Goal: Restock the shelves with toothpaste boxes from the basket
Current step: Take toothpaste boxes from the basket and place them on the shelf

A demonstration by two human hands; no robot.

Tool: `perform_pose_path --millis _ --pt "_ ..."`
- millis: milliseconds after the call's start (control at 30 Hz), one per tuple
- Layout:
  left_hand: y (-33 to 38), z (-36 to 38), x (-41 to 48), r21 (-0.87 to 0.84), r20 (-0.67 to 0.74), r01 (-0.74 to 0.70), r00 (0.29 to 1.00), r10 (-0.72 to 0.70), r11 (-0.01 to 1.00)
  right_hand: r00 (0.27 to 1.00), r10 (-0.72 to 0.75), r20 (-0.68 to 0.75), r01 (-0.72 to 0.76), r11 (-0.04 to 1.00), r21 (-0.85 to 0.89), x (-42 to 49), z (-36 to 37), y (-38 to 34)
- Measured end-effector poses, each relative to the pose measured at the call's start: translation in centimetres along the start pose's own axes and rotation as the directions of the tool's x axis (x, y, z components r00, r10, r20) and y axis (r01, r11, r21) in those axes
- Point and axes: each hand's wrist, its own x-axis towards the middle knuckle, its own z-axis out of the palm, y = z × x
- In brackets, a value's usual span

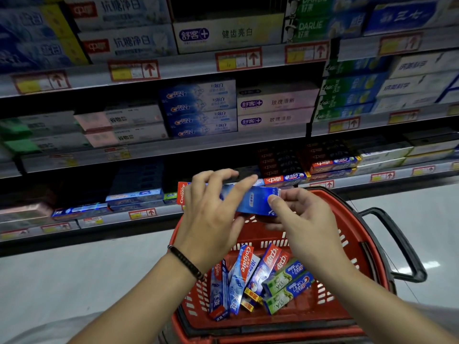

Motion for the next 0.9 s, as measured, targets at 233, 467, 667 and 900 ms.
perform_pose_path --millis 233,467,667,900 --pt "0.2 -0.2 0.3 -0.067 0.015 -0.057 0.998 0.058 0.996 0.999 -0.03 -0.015 0.029 0.999 -0.04 -0.3 -0.1 -0.2" --pt "0.0 -0.5 0.2 -0.144 0.014 -0.033 0.999 0.036 0.989 0.998 -0.058 0.022 0.058 0.998 0.005 -0.6 0.2 -0.5" --pt "-0.6 -0.8 0.2 -0.273 -0.045 0.017 0.999 -0.03 0.962 0.993 -0.084 0.079 0.08 0.995 0.061 -0.6 0.2 -0.7" --pt "-1.0 -1.3 0.5 -0.563 -0.096 0.055 0.987 -0.131 0.824 0.998 0.032 0.045 -0.034 0.999 0.028 0.6 -0.3 0.7"
